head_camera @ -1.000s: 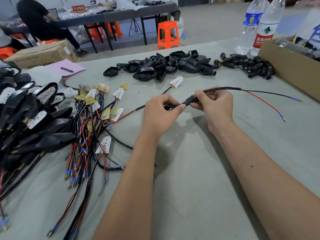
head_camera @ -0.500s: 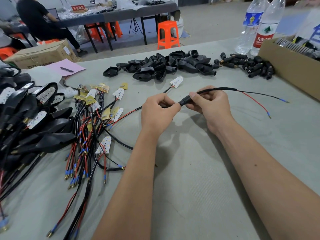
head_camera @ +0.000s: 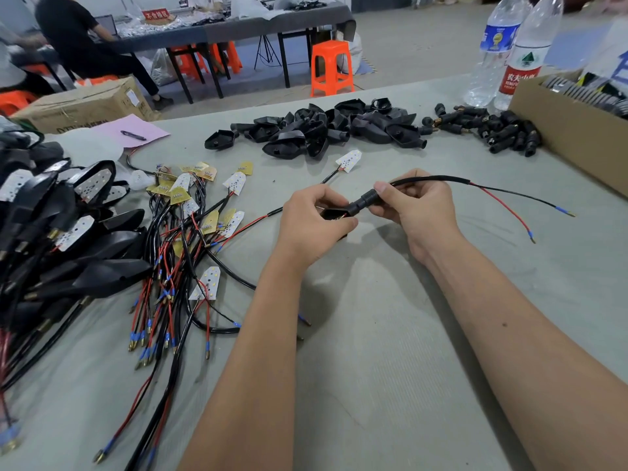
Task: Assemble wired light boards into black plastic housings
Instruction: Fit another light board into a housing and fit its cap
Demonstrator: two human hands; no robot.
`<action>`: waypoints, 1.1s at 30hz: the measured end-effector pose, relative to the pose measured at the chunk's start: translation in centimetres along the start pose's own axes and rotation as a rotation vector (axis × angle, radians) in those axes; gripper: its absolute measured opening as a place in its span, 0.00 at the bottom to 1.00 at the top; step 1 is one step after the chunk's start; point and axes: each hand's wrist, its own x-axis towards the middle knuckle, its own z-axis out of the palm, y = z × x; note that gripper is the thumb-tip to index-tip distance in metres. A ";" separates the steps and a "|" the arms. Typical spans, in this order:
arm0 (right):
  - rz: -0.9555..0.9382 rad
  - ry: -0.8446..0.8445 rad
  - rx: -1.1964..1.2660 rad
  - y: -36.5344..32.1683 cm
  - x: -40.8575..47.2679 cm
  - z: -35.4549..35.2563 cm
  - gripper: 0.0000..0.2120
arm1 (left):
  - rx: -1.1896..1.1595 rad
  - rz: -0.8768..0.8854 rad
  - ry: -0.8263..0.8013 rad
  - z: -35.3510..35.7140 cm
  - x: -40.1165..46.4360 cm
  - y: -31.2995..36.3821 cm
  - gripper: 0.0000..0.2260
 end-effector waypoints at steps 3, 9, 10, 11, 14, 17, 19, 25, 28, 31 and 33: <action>0.009 -0.014 -0.011 -0.1 0.0 0.0 0.08 | -0.026 0.001 0.007 0.2 -0.1 0.0 0.10; 0.015 -0.041 -0.051 -0.2 -0.2 0.0 0.09 | -0.035 0.019 0.011 0.5 0.0 -0.1 0.10; 0.014 -0.052 -0.057 -0.3 -0.3 0.1 0.10 | -0.029 0.021 0.016 0.6 0.0 -0.1 0.10; 0.013 -0.058 -0.062 -0.3 -0.4 0.1 0.10 | -0.022 0.022 0.020 0.7 0.1 -0.1 0.10; 0.007 -0.056 -0.075 -0.5 -0.5 0.2 0.11 | -0.021 0.019 0.021 0.8 0.2 -0.1 0.10; -0.001 -0.071 -0.099 -0.6 -0.6 0.3 0.11 | -0.031 0.012 0.023 0.8 0.2 -0.2 0.10; -0.005 -0.079 -0.122 -0.7 -0.6 0.4 0.11 | -0.034 0.008 0.021 0.6 0.1 -0.2 0.10; -0.003 -0.044 -0.103 -0.6 -0.6 0.4 0.11 | -0.082 0.044 -0.017 0.3 0.1 0.1 0.10; 0.000 0.056 -0.059 -0.3 -0.3 0.3 0.09 | -0.109 0.069 0.002 -0.4 0.2 0.1 0.13; 0.037 0.117 0.010 -0.2 0.1 0.1 0.08 | -0.048 0.057 0.006 -1.1 0.3 -0.4 0.10; 0.046 0.119 0.027 -0.1 0.3 0.0 0.08 | 0.020 0.059 0.032 -1.3 0.5 -0.8 0.08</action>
